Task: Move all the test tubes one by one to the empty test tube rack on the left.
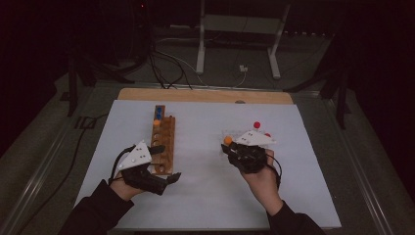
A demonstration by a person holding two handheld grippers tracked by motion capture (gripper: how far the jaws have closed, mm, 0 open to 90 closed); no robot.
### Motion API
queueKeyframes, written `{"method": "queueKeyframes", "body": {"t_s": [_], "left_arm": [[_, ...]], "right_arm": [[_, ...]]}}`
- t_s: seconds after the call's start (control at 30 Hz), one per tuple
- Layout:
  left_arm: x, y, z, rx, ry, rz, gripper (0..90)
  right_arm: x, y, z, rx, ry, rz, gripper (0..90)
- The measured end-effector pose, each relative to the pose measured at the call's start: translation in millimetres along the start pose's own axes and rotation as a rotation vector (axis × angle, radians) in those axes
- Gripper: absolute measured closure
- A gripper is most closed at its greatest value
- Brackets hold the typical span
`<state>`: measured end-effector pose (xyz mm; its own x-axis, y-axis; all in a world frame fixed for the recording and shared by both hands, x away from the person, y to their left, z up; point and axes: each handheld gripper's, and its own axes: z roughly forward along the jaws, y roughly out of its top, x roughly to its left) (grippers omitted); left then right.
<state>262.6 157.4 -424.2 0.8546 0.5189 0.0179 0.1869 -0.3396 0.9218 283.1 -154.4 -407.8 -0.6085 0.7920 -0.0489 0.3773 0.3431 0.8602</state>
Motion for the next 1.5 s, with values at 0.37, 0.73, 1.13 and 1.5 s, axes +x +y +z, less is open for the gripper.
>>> {"method": "queueKeyframes", "body": {"t_s": [0.37, 0.73, 1.13, 1.5], "left_arm": [[-6.3, 7.9, 11.1, 0.003, -0.048, 0.012, 2.6], [-16.5, 21.2, 25.9, -0.022, -0.106, 0.039, 8.9], [-20.9, 23.7, 44.6, -0.027, -0.145, 0.053, 32.9], [-29.7, 23.8, 71.0, -0.001, -0.177, 0.063, 50.3]], "right_arm": [[16.4, -20.5, 6.0, 0.054, 0.066, -0.038, 74.3], [33.0, -35.2, 10.4, 0.084, 0.121, -0.064, 74.3], [40.7, -36.2, 8.8, 0.077, 0.153, -0.072, 74.4], [45.6, -33.9, 8.1, 0.072, 0.169, -0.083, 74.3]]}}
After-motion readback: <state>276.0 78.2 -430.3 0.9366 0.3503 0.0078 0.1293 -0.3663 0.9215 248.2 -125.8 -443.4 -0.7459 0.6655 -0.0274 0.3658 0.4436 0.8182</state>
